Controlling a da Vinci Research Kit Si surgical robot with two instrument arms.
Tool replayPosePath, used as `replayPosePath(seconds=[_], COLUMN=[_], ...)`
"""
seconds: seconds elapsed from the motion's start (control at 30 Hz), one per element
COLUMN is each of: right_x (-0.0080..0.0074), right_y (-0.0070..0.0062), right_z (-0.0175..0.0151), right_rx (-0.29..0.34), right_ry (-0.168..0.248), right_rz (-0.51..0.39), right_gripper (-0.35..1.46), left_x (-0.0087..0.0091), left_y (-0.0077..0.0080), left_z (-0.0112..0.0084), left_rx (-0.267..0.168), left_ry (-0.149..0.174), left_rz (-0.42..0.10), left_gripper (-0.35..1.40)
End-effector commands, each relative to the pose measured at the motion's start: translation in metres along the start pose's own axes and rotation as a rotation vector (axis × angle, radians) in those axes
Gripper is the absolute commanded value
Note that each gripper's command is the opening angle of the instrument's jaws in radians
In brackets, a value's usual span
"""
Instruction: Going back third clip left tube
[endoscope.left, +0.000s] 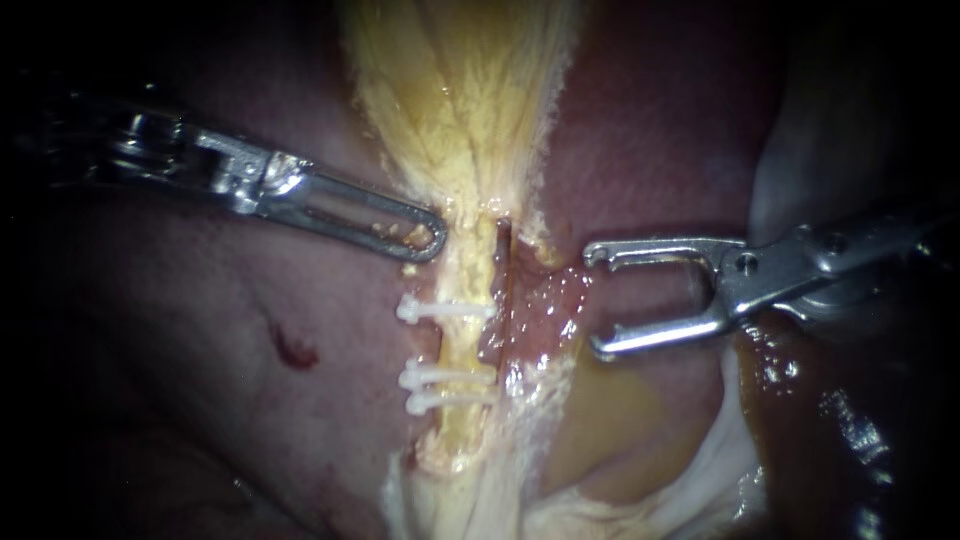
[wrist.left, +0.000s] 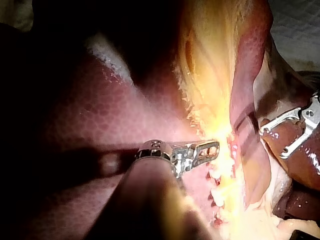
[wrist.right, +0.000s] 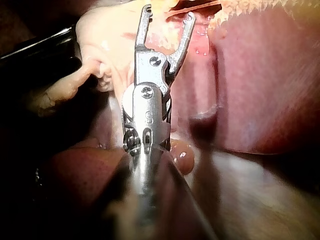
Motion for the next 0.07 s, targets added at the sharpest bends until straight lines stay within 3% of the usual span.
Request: replayPosePath(seconds=[0.03, 0.07], right_x=[0.0000, 0.0000], right_y=[0.0000, 0.0000], right_z=[0.0000, 0.0000], right_rx=[0.000, 0.000], right_ry=[0.000, 0.000], right_rz=[0.000, 0.000], right_gripper=[0.50, 0.50], left_x=[0.0000, 0.0000], left_y=[0.0000, 0.0000], left_z=[0.0000, -0.0001], left_rx=[0.000, 0.000], left_ry=[0.000, 0.000], left_rz=[0.000, 0.000], left_gripper=[-0.35, -0.35])
